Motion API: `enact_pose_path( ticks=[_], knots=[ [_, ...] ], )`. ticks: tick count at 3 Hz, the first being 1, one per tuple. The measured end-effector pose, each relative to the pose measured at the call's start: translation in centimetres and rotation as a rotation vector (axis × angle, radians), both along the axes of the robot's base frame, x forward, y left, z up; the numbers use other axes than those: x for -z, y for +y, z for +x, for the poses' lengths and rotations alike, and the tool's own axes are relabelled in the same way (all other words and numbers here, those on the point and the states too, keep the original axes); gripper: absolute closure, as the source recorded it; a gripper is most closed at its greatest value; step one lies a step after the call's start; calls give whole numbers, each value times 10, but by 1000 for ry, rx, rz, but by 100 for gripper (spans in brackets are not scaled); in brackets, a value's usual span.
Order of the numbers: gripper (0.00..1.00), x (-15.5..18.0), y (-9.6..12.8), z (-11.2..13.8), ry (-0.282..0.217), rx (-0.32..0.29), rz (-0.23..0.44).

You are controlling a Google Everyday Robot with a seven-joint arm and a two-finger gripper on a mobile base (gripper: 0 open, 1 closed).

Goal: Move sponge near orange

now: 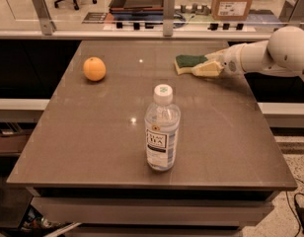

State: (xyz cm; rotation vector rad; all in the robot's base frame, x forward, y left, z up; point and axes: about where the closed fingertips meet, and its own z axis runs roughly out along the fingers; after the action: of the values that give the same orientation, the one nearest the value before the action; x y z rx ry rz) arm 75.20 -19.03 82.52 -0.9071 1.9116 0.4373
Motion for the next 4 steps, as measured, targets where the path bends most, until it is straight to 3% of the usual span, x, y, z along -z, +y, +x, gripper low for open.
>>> enact_pose_path(
  ticks=[1,2,4],
  knots=[
    [88,2,3,1,3,-4,1],
    [100,3,6,1,5,-9,2],
    [100,-12,6,0,11,5,12]
  ],
)
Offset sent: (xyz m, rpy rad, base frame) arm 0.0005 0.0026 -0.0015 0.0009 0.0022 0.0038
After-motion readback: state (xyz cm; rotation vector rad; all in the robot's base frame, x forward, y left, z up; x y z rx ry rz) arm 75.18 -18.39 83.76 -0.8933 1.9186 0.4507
